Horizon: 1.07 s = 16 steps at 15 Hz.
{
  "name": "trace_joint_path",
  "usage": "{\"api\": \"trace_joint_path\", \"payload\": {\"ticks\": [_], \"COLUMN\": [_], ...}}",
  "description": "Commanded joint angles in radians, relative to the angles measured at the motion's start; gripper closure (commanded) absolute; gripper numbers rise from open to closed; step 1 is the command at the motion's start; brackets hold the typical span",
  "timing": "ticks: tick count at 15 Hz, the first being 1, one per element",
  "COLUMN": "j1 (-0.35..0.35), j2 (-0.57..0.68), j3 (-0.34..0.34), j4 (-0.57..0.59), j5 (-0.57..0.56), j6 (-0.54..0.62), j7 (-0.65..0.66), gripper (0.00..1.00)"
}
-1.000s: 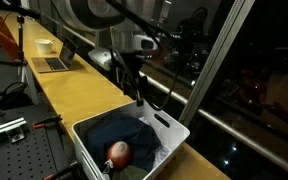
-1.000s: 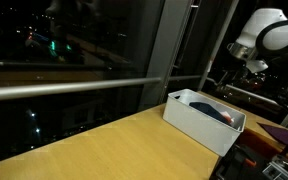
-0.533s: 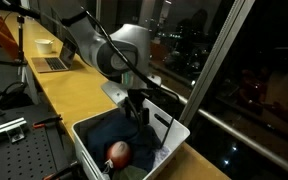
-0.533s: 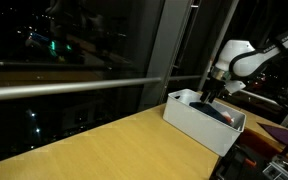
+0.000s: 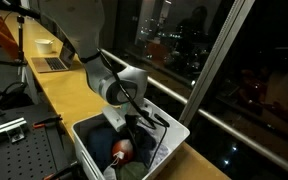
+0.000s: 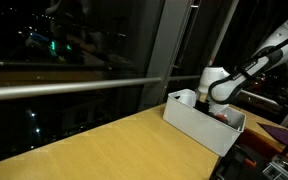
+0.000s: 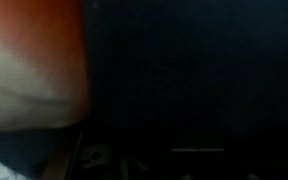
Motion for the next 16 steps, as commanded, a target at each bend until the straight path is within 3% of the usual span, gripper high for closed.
{"api": "trace_joint_path", "payload": {"ticks": [1, 6, 11, 16], "j1": [0.036, 0.067, 0.144, 0.207], "j2": [0.053, -0.108, -0.363, -0.637], "j3": [0.015, 0.031, 0.022, 0.033], "j4": [0.023, -0.116, -0.324, -0.444], "j5": [0.055, 0.100, 0.083, -0.054], "j6": [0.001, 0.021, 0.025, -0.051], "j7": [-0.001, 0.005, 0.079, 0.225], "gripper": [0.26, 0.61, 0.99, 1.00]}}
